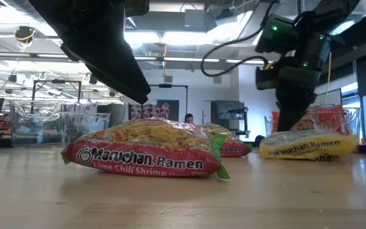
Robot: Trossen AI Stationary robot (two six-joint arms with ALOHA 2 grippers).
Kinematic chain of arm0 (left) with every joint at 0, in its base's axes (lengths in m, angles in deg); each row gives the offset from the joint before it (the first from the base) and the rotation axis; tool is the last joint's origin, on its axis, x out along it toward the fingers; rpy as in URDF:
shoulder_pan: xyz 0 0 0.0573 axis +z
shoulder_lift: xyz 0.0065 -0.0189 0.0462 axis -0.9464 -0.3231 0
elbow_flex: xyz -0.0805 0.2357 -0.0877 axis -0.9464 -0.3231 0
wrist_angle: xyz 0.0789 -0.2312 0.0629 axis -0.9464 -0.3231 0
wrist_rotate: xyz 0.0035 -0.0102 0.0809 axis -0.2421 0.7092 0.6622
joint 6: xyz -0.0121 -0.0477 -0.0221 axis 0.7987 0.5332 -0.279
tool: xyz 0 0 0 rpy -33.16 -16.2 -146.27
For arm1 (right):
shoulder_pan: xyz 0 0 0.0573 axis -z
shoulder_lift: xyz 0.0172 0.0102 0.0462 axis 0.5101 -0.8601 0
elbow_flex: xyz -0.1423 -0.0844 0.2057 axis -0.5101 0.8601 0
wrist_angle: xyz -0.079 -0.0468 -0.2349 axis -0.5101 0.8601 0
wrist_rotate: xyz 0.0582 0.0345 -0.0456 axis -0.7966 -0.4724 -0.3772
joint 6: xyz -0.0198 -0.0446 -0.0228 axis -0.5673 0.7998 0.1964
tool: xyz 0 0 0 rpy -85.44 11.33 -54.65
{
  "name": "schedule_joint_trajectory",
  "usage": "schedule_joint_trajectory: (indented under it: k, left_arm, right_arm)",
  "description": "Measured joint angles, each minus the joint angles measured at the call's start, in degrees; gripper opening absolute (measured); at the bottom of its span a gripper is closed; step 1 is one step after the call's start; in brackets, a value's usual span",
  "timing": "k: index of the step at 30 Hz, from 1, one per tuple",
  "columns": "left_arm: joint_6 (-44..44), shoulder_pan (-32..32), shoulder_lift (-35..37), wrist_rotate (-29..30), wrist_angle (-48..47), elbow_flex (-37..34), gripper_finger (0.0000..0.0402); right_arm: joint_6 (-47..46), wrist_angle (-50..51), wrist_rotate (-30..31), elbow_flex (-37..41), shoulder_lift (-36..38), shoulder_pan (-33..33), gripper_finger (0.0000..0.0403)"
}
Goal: Sort Maruchan noodles
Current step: Put the yellow noodle pack into the bottom transparent bin
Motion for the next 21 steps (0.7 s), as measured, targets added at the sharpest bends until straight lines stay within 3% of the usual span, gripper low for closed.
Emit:
schedule_joint_trajectory:
  k: [4, 11, 15, 18, 21]
  left_arm:
    - [-0.53, 0.19, 0.0, -0.07, -0.02, 0.0, 0.0302]
    - [-2.1, 1.24, 0.0, -0.41, 0.0, 0.0, 0.0302]
    - [-2.16, 1.96, 0.0, -0.72, -0.02, 0.0, 0.0302]
    - [-2.21, 2.09, 0.0, -0.89, -0.02, 0.0, 0.0302]
    - [-2.21, 2.09, 0.0, -0.91, -0.02, 0.0, 0.0302]
  right_arm:
    - [2.69, -0.33, -1.45, -1.54, -1.0, -3.29, 0.0069]
    - [5.43, 10.19, 3.58, -7.96, 2.39, -10.2, 0.0069]
    - [4.52, 10.96, 3.96, -8.59, 2.56, -12.64, 0.0071]
    - [3.55, 11.12, 0.48, -8.59, 2.0, -14.0, 0.0095]
    - [2.33, 9.61, -0.92, -8.59, 2.04, -16.67, 0.0145]
